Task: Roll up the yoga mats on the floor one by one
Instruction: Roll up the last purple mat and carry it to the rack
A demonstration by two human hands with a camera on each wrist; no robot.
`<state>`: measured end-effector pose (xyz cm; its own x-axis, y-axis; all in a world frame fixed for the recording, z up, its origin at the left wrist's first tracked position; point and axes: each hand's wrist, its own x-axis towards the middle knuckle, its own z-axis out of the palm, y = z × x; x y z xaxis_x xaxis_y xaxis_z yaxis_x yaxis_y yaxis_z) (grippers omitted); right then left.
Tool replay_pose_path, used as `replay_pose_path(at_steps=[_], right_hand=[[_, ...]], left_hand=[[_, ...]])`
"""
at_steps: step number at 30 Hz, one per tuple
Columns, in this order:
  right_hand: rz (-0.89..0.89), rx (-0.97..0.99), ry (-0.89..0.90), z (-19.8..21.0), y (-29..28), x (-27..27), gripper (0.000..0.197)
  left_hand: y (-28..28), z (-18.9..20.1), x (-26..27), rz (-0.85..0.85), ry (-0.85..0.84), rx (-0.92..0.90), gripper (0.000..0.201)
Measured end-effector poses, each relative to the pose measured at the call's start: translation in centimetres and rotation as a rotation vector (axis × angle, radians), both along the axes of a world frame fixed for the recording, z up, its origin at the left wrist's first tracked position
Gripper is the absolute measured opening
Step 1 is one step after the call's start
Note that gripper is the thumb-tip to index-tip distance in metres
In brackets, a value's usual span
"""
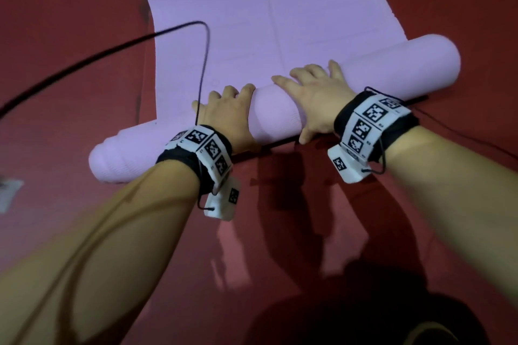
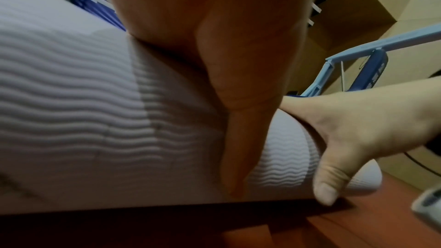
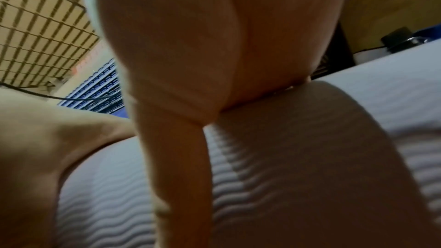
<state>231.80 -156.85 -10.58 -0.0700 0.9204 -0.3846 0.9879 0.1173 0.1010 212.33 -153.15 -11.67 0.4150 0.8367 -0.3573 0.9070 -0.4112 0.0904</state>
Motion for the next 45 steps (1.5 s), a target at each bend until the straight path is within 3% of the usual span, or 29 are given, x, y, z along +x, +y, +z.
replay_pose_path(at_steps=[8,17,27,38,45], right_hand=[[-0.049,0.056,0.022,0.0,0.6,-0.6,0.130],[-0.046,0.135,-0.007,0.3,-2.6,-1.5,0.120],[-0.043,-0.036,0.015,1.7,-6.0,-3.1,0.124],[-0.005,-0.272,0.072,2.6,-8.8,-2.4,0.108],[0.052,-0.189,0.045,2.0,-9.8,-2.8,0.118]], left_hand=[[0.7,0.5,0.1,-0.008,0.028,-0.029,0.115],[-2.2,0.8,-0.5,-0.032,0.017,0.052,0.114],[-4.9,1.8,-2.3,-0.106,0.091,-0.096,0.112],[-8.4,0.8,-1.2,-0.123,0.170,-0.215,0.094],[-6.4,1.7,-1.8,-0.071,-0.037,-0.500,0.103]])
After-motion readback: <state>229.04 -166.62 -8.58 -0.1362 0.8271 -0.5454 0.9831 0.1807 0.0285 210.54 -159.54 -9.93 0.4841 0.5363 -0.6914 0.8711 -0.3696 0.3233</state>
